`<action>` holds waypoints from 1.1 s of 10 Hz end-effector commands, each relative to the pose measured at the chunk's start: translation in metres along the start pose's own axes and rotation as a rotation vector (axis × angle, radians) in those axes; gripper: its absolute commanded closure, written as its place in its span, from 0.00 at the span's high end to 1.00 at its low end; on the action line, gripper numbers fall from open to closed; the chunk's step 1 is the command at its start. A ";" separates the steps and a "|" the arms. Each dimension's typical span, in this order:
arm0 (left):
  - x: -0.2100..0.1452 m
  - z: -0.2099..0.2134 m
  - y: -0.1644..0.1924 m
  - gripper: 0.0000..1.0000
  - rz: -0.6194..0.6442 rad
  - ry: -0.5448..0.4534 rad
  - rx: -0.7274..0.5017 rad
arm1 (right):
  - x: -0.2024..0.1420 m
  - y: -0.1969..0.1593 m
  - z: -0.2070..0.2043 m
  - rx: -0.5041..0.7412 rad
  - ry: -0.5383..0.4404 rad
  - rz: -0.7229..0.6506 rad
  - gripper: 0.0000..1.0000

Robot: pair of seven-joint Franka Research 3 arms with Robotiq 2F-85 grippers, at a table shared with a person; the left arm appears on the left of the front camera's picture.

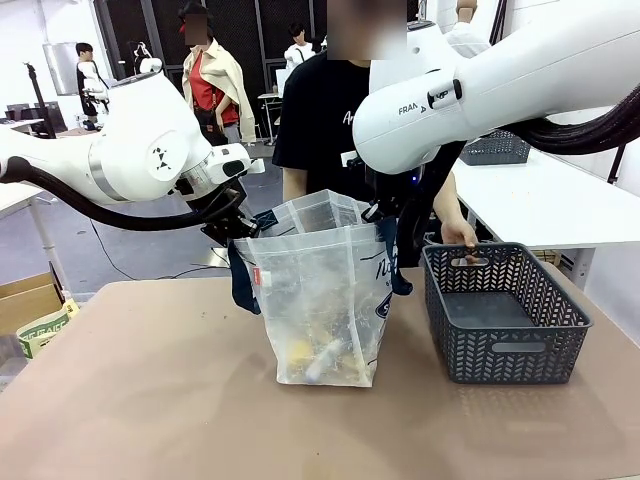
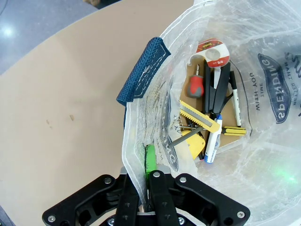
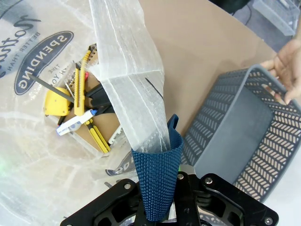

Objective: Transfer purchased items from the store into the shopping bag.
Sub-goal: Move the Reusable shopping bag to the right side of the table.

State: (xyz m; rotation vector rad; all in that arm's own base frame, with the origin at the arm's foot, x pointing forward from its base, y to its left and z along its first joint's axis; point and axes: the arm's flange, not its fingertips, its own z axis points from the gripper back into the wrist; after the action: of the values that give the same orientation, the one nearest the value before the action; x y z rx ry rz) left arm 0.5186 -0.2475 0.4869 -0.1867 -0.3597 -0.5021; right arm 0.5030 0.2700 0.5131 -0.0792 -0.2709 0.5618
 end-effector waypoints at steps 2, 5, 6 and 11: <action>-0.001 0.002 0.001 0.00 0.013 -0.005 -0.009 | 0.000 -0.001 0.002 -0.001 -0.006 -0.002 0.00; -0.001 0.002 0.001 0.00 0.013 -0.005 -0.009 | 0.000 -0.001 0.002 -0.001 -0.006 -0.002 0.00; -0.001 0.002 0.001 0.00 0.013 -0.005 -0.009 | 0.000 -0.001 0.002 -0.001 -0.006 -0.002 0.00; -0.001 0.002 0.001 0.00 0.013 -0.005 -0.009 | 0.000 -0.001 0.002 -0.001 -0.006 -0.002 0.00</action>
State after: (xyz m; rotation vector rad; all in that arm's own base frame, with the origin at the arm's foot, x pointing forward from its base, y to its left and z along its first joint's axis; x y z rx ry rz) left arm 0.5186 -0.2475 0.4869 -0.1867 -0.3597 -0.5021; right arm 0.5030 0.2700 0.5131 -0.0792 -0.2709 0.5618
